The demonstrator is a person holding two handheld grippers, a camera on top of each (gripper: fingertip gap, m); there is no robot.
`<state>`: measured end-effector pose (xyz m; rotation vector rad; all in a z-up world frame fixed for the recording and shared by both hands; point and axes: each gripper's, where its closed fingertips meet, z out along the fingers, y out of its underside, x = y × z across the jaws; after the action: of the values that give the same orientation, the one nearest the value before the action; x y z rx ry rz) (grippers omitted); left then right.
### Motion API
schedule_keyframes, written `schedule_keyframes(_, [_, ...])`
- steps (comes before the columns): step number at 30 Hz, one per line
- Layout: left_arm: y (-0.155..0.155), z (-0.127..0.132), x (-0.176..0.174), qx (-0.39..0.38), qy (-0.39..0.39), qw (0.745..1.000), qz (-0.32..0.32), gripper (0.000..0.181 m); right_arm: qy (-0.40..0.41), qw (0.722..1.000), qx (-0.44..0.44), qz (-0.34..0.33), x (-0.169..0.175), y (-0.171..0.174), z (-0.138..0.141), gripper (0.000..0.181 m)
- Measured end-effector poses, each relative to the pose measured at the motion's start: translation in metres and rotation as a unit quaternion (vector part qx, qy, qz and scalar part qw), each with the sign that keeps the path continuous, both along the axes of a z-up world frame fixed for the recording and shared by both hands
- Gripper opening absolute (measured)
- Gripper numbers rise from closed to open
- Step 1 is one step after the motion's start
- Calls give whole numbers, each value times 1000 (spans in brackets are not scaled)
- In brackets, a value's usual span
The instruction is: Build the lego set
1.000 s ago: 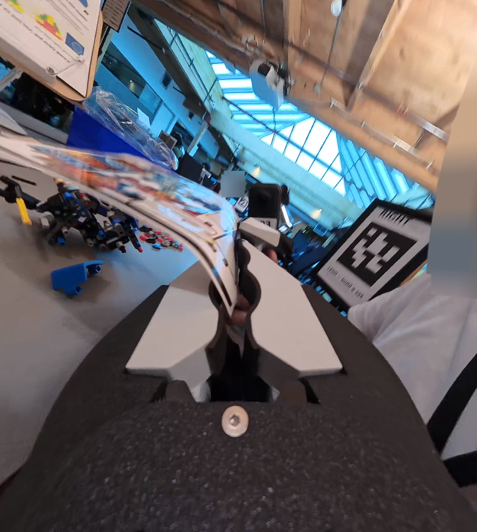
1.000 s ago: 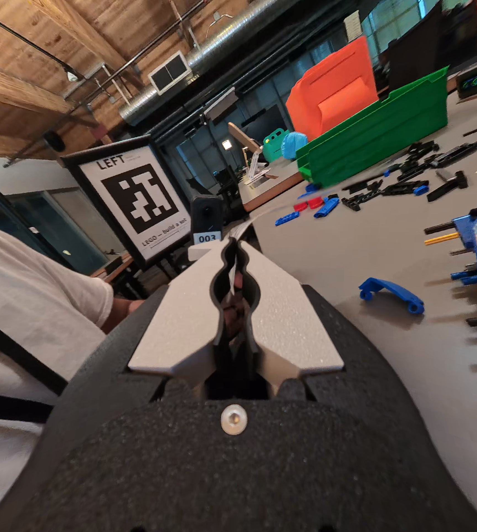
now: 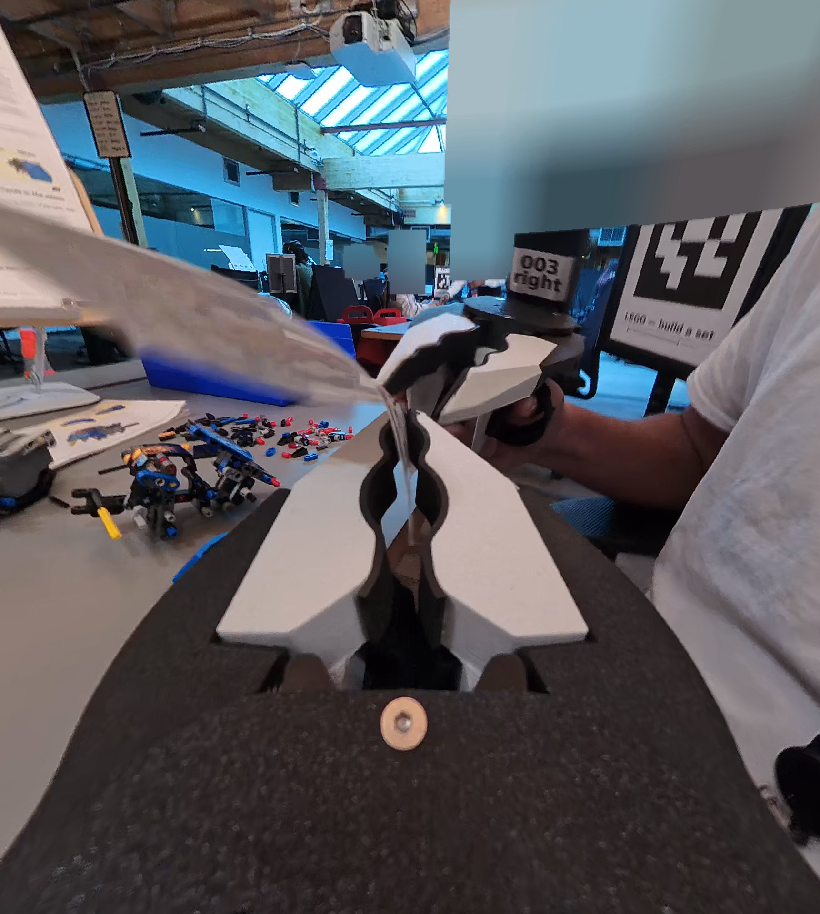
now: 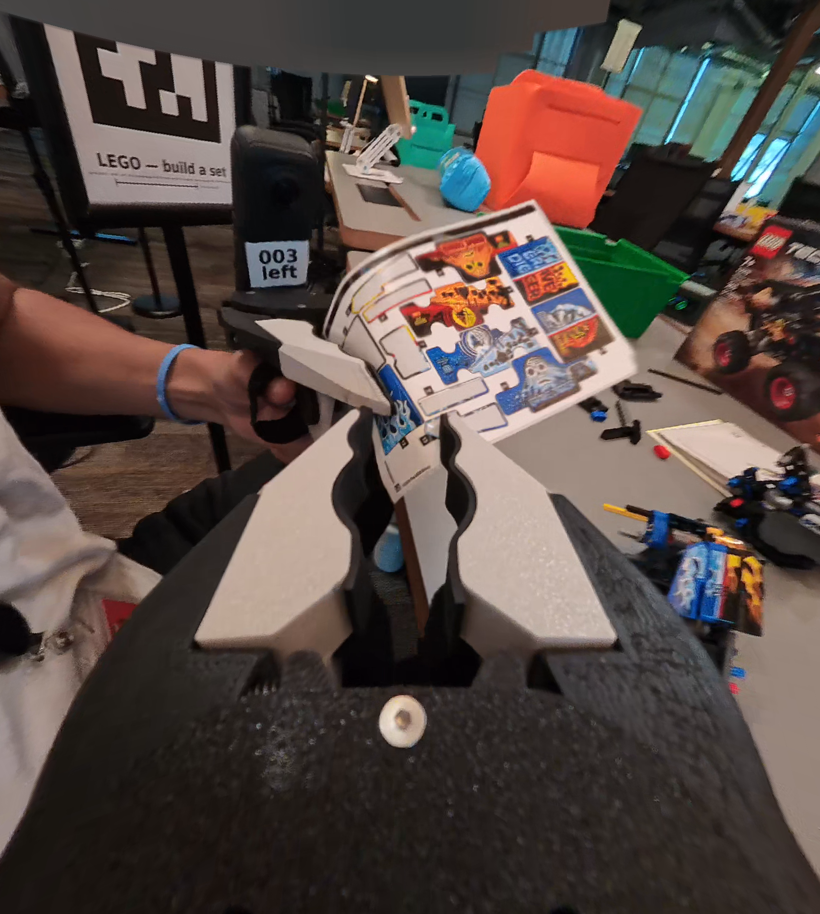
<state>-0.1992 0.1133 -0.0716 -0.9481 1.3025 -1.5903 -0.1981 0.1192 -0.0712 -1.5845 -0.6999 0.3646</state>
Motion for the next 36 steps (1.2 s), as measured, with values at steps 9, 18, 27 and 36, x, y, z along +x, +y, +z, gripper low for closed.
schedule_keyframes(9, [-8,-2,-3,59,-16,998,-3,0,122,984,-94,91,-7,-6,-7,23])
schedule_keyframes(18, [-11,-7,-5,125,-14,992,6,0,205,951,-166,161,-11,-13,-11,20])
schedule_keyframes(27, [-10,-10,-4,139,-4,990,13,0,205,955,-157,148,-6,-9,-12,8])
schedule_keyframes(36, [0,-20,4,138,34,989,45,0,133,980,-120,84,3,2,-22,7])
